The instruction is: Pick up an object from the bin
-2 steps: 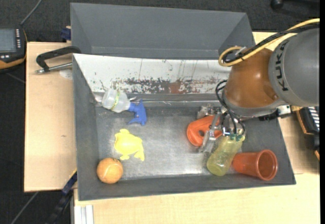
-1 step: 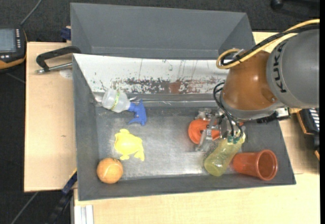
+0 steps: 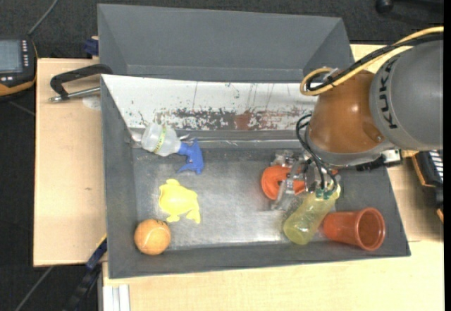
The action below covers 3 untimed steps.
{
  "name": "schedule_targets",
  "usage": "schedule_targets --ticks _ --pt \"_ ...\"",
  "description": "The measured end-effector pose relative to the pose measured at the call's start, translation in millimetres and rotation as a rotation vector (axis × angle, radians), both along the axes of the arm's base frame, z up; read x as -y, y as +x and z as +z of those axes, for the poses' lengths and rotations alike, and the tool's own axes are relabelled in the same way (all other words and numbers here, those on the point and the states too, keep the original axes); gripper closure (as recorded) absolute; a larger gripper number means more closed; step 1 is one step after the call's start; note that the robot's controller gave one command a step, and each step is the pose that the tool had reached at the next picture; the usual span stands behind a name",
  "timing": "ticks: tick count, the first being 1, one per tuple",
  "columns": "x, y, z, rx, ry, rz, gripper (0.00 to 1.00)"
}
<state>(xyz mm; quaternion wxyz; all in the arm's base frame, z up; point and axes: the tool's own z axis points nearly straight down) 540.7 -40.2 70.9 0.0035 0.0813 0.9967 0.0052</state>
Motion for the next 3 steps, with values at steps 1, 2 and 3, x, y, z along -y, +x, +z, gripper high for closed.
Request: schedule_targets --ticks 1,2,3 --pt "-2.1 -5.3 51.1 -0.004 0.001 -0.005 1.00" --pt "3.2 10.4 69.1 0.015 -0.001 -0.011 1.00" --pt "1.4 -1.8 86.3 -0.011 0.002 -0.029 1.00"
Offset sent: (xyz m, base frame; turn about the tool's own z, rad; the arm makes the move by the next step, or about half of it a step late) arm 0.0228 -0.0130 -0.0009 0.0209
